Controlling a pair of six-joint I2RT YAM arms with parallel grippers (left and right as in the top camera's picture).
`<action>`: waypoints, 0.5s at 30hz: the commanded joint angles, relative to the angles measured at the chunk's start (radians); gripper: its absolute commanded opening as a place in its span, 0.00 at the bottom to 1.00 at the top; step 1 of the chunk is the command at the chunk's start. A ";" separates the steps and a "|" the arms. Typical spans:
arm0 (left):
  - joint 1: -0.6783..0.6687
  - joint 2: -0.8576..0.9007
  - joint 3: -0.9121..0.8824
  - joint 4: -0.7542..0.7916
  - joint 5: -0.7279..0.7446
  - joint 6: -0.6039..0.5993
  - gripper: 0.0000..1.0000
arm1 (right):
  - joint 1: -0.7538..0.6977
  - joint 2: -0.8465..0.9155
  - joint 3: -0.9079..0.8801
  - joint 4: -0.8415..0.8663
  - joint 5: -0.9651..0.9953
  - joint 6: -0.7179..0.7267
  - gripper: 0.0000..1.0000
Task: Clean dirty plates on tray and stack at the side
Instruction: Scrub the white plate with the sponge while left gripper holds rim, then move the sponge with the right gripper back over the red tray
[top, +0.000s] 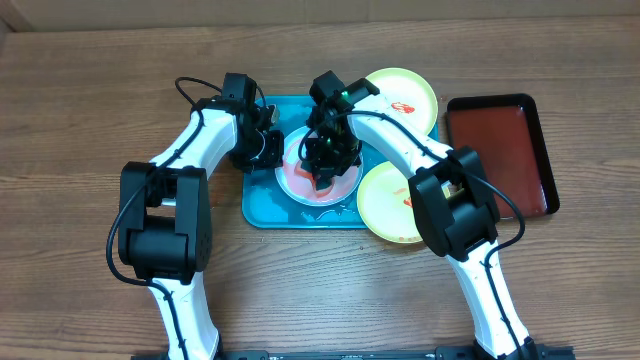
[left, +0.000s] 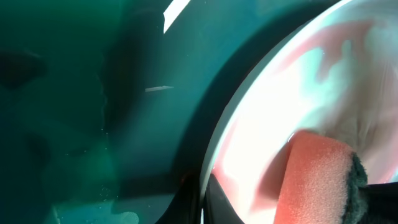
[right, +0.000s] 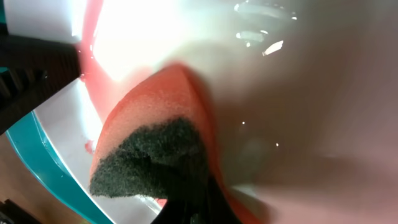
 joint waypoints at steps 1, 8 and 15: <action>0.005 0.021 -0.014 0.000 -0.070 -0.022 0.04 | -0.053 0.014 -0.017 -0.015 0.132 0.016 0.04; 0.005 0.021 -0.014 0.000 -0.070 -0.025 0.04 | -0.107 -0.062 -0.017 -0.024 0.132 0.023 0.04; 0.005 0.021 -0.014 -0.001 -0.070 -0.025 0.04 | -0.127 -0.147 -0.017 -0.047 0.132 0.023 0.04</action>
